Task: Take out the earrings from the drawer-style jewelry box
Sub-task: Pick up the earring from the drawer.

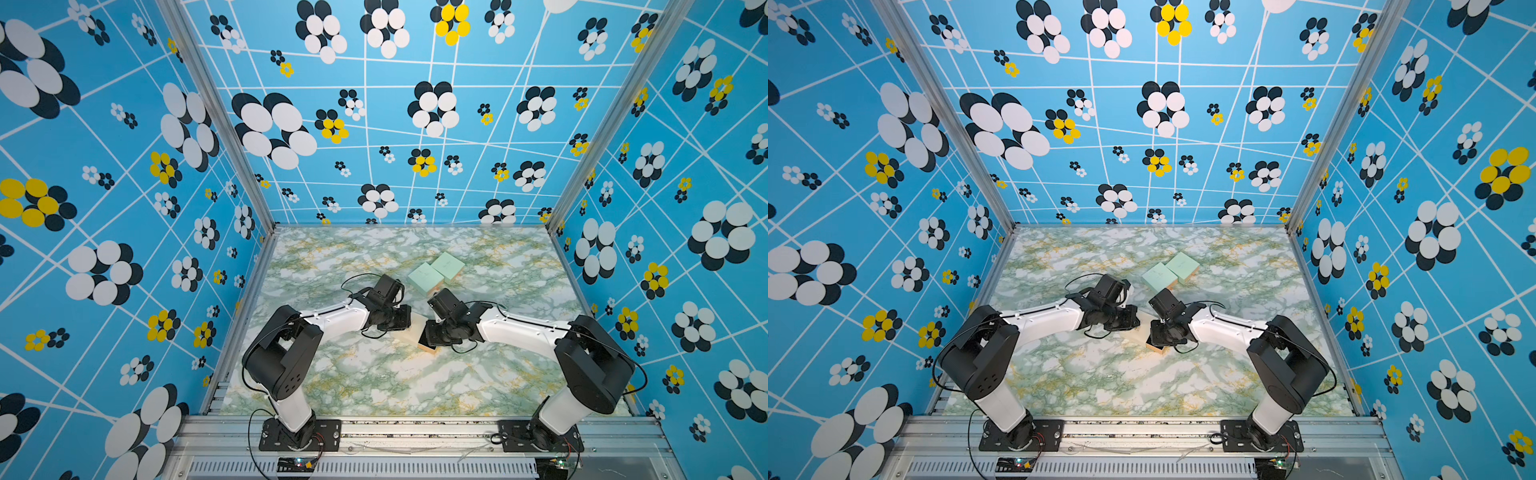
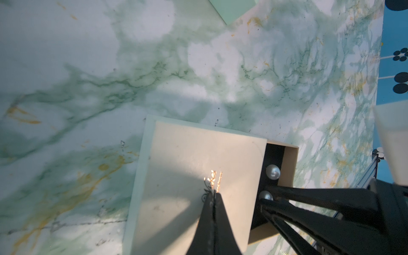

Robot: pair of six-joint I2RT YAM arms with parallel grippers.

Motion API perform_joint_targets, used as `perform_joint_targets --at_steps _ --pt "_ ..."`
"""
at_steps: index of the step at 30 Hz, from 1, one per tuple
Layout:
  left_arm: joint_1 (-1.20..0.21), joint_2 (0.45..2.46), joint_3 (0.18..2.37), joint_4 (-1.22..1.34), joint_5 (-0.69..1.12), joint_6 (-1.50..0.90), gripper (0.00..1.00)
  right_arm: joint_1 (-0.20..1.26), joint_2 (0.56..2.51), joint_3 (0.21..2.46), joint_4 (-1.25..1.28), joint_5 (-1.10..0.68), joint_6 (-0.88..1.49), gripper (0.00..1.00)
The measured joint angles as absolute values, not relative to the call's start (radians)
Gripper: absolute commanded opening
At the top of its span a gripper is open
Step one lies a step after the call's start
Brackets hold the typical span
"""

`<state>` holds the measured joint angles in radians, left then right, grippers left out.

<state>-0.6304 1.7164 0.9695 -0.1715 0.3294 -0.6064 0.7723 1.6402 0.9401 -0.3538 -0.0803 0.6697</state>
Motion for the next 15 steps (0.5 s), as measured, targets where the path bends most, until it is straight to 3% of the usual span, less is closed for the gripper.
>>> perform_joint_targets --at_steps 15 --pt "-0.630 1.712 0.958 -0.156 0.329 -0.610 0.00 0.772 1.597 0.926 -0.355 -0.068 0.670 0.06"
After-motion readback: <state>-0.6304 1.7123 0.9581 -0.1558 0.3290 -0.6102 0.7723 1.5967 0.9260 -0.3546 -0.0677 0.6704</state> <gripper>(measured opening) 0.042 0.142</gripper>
